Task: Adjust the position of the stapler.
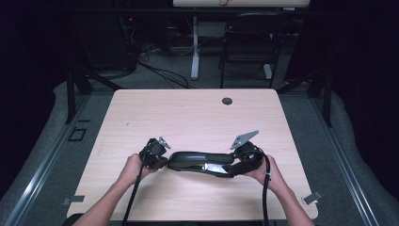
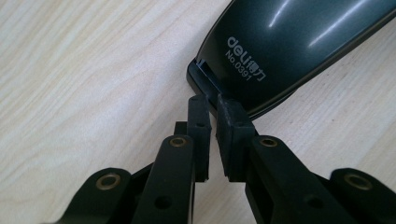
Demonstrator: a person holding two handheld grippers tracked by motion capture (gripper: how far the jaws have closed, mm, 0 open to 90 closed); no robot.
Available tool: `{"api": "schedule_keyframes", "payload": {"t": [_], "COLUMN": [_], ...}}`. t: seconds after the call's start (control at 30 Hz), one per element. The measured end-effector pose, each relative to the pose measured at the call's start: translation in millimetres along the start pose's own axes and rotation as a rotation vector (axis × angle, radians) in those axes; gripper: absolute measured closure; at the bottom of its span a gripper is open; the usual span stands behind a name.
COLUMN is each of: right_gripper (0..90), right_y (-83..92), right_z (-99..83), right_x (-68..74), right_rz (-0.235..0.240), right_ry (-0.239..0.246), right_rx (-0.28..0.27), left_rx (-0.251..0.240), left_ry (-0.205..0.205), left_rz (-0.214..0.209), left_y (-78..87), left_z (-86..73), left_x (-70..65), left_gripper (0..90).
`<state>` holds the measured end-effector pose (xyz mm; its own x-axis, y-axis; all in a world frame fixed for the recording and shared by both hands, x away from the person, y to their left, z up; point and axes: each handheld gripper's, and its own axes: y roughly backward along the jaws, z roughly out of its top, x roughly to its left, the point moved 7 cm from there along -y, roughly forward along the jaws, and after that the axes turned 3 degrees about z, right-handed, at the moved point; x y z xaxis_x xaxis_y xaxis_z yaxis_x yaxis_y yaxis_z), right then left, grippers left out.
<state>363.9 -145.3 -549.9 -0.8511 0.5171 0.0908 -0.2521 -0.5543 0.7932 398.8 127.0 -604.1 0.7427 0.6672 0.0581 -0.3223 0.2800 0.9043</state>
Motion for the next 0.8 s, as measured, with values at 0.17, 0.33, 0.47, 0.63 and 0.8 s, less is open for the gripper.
{"api": "schedule_keyframes", "payload": {"t": [0.17,0.33,0.47,0.63,0.8], "right_gripper": [43.3,49.5,55.5,60.9,66.2], "right_y": [6.4,15.1,14.0,13.2,-1.5], "right_z": [-6.5,-16.2,-22.8,-27.2,-34.1], "right_x": [5.9,7.1,9.2,14.9,20.2], "right_rz": [-0.057,-0.108,-0.148,-0.242,-0.279], "right_ry": [-0.053,-0.157,-0.250,-0.340,-0.429], "right_rx": [-0.015,-0.045,-0.049,-0.015,-0.113], "left_rx": [-0.016,-0.068,-0.111,-0.142,-0.188], "left_ry": [0.055,0.077,0.066,0.030,-0.005], "left_rz": [0.034,0.024,0.013,0.001,0.013], "left_y": [9.7,19.6,25.7,29.7,28.4], "left_z": [-3.5,-1.7,2.3,5.8,11.6], "left_x": [3.4,-1.4,-14.6,-34.3,-56.5], "left_gripper": [78.9,77.6,78.5,80.9,85.4]}}
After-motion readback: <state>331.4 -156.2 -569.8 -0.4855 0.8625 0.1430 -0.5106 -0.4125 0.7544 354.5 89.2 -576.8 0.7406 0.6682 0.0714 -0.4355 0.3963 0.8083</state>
